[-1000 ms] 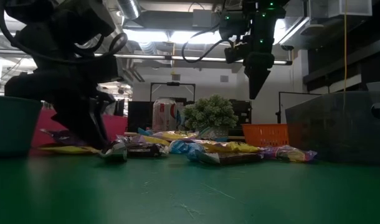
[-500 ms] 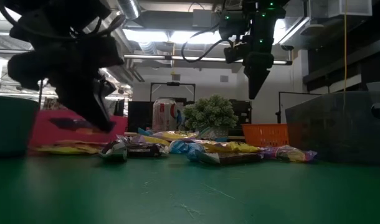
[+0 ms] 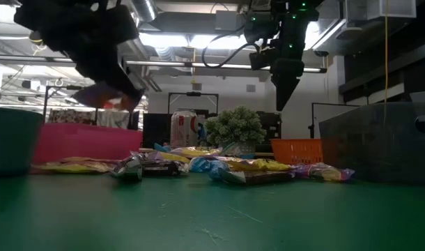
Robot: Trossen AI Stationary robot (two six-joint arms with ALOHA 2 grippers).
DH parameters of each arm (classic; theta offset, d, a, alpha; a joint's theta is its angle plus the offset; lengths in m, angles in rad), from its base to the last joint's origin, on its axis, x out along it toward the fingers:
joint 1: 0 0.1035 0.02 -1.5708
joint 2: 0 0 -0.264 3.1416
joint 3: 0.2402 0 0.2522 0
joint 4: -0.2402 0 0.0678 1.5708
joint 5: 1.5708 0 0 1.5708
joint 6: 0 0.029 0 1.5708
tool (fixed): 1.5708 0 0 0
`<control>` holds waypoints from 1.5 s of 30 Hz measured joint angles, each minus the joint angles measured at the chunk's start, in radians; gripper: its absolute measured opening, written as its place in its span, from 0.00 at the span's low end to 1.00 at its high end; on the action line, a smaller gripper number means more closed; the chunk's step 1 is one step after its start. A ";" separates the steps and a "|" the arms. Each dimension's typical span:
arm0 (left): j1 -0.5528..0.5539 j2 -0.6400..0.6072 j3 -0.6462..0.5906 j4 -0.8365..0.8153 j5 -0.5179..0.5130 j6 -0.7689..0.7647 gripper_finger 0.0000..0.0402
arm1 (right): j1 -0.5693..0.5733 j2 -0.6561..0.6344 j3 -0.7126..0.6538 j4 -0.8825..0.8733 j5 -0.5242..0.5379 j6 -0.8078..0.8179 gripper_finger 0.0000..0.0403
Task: Sort candy
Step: Put the purple gummy into the red transparent bin
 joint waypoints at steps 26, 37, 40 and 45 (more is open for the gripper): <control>0.315 -0.221 0.002 -0.509 -0.261 0.000 0.00 | 0.000 0.000 0.000 0.023 -0.027 0.000 0.26; 0.333 -0.221 0.002 -0.509 -0.264 0.007 0.00 | 0.000 0.000 0.000 0.025 -0.071 0.000 0.26; 0.333 -0.221 0.002 -0.509 -0.264 0.007 0.00 | 0.000 0.000 0.000 0.026 -0.071 0.000 0.26; 0.333 -0.221 0.002 -0.509 -0.273 0.007 0.06 | 0.000 0.000 0.000 0.026 -0.071 0.000 0.26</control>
